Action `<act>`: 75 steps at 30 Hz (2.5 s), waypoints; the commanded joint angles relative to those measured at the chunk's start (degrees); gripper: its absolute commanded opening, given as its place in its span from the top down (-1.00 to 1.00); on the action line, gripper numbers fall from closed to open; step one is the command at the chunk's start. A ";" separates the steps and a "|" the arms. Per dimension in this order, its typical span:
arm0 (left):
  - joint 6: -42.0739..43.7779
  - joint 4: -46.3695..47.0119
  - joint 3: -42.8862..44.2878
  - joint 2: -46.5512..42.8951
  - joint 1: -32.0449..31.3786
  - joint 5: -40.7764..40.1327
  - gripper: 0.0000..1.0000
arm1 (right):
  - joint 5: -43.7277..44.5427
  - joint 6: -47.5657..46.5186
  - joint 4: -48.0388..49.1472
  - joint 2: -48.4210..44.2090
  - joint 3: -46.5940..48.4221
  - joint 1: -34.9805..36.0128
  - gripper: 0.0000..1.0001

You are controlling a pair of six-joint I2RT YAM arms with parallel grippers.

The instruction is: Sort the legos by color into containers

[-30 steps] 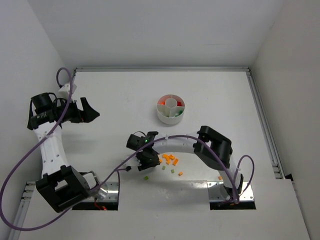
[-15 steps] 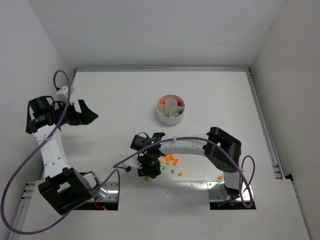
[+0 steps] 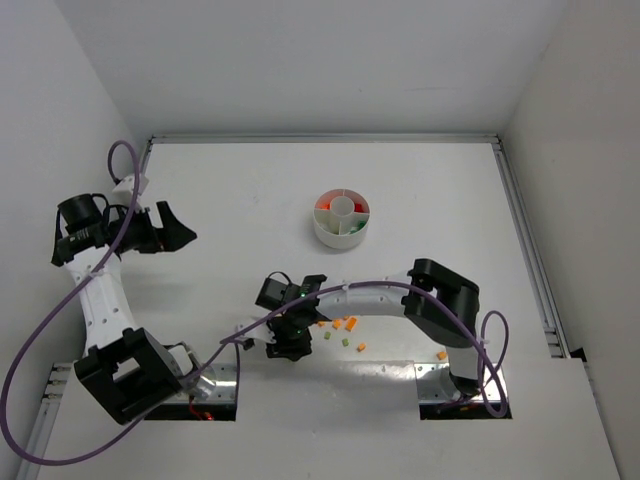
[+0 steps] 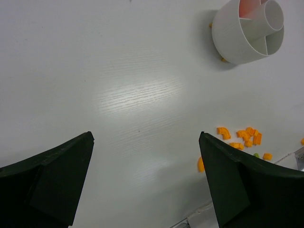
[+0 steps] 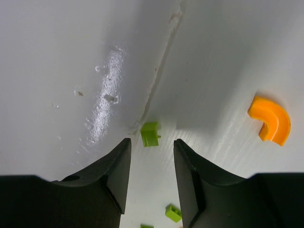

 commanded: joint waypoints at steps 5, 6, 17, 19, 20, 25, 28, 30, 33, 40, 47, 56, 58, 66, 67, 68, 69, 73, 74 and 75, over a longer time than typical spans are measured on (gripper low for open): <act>2.37 -0.37 -0.07 -0.04 1.40 0.63 -0.99 | 0.32 0.02 4.94 1.56 -1.56 1.11 0.22; 2.37 -0.37 -0.07 -0.04 1.40 0.63 -0.99 | 0.32 0.02 4.95 1.57 -1.56 1.64 0.25; 3.42 -0.37 -0.07 1.10 3.06 0.10 -0.99 | 5.31 -1.03 6.79 1.93 -4.47 1.64 0.84; 3.95 -0.37 -0.07 1.63 3.07 1.23 -0.99 | 6.02 -0.25 6.27 0.35 -4.47 0.24 0.89; 3.95 0.24 0.45 1.63 3.07 1.24 -0.99 | 7.42 -0.24 5.48 -0.53 -4.47 -0.37 0.93; 1.22 4.02 0.98 2.16 3.07 2.64 -0.99 | 10.24 0.29 4.16 -10.62 -8.85 -8.45 1.00; -1.85 7.35 0.46 2.16 3.07 3.17 -0.99 | 10.78 -0.24 1.79 -13.45 -7.21 -13.36 1.00; -3.69 9.90 -0.25 2.16 3.07 3.17 -0.99 | 10.78 -0.24 -0.84 -13.46 -4.04 -15.92 1.00; -5.45 12.36 -0.86 2.16 2.46 1.60 -0.99 | 9.55 0.38 -2.34 -9.78 4.65 -20.85 1.00; -8.97 16.33 -0.87 1.02 -1.76 -4.29 -0.99 | 10.69 0.29 -4.54 -0.28 23.30 -29.46 1.00; -8.97 16.86 -0.86 1.01 -2.29 -4.91 -0.99 | 11.82 -0.42 -4.54 0.95 22.00 -32.02 1.00; -10.11 17.38 -1.39 1.01 -2.82 -4.91 -0.99 | 20.26 -2.87 -1.47 0.95 20.06 -32.55 1.00; -10.11 17.38 -1.39 1.01 -2.82 -4.91 -0.99 | 22.19 -2.88 -1.47 0.95 20.06 -32.55 0.97; -10.11 17.91 -1.92 1.01 -2.82 -5.44 -0.99 | 24.23 -2.88 -1.38 2.10 20.58 -32.55 0.34; -10.11 17.91 -1.92 1.01 -2.82 -5.44 -0.99 | 23.27 -2.88 -1.38 1.57 20.58 -32.55 0.26; -10.11 17.91 -1.92 1.01 -2.82 -5.44 -0.99 | 22.73 -2.88 -1.99 1.57 20.58 -32.55 0.24; -10.11 17.91 -1.92 1.01 -2.82 -5.44 -0.99 | 21.95 -2.88 -2.00 1.05 20.58 -32.55 0.24; -10.11 17.91 -2.44 -0.12 -2.82 -5.97 -0.99 | 15.99 -5.15 -4.45 -1.32 20.24 -32.55 0.25; -10.11 17.91 -2.45 -0.13 -2.82 -5.97 -0.99 | 14.22 -8.47 -5.24 -2.29 19.71 -32.55 0.39; -10.11 17.91 -2.45 -0.13 -2.82 -5.97 -0.99 | 10.11 -10.33 -7.25 -4.39 18.40 -32.55 0.50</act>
